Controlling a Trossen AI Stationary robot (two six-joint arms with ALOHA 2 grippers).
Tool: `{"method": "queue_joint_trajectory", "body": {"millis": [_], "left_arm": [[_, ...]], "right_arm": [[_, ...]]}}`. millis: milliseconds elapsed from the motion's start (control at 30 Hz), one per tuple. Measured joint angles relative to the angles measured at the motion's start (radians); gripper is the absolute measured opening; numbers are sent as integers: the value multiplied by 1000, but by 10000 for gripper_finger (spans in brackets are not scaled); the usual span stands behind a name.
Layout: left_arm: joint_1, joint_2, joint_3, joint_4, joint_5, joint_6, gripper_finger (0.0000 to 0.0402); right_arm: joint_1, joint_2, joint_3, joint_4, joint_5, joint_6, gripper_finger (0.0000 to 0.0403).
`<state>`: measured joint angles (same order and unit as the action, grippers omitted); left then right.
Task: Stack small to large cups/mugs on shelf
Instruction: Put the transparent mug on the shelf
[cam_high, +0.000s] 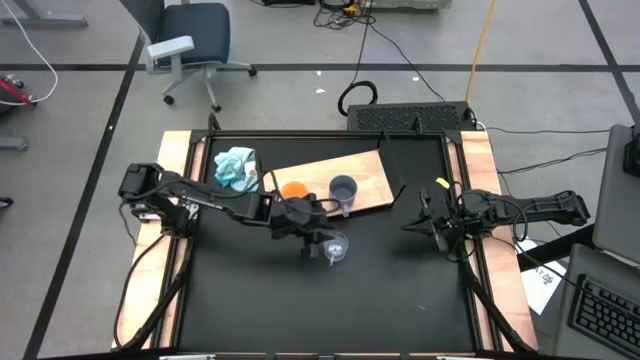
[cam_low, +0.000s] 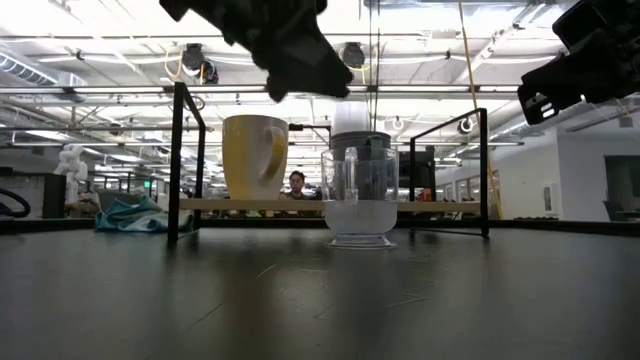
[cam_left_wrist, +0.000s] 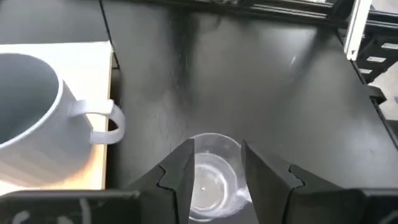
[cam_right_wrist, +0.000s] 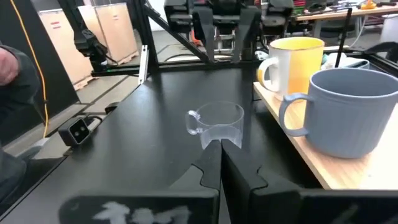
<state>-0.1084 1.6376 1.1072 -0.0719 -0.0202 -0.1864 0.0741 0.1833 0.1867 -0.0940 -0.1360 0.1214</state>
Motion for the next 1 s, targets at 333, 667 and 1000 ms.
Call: {"method": "queue_joint_trajectory", "body": {"millis": [333,667,1000], "left_arm": [[16,4,0,-8,47,-11,132],[6,72,0,10,47,-13,131],[7,78,0,0,33,-6,131]], "right_arm": [[0,1,0,-14,0,-10,0],[0,1,0,-16,0,-10,0],[0,2,0,-16,0,-7,0]]}}
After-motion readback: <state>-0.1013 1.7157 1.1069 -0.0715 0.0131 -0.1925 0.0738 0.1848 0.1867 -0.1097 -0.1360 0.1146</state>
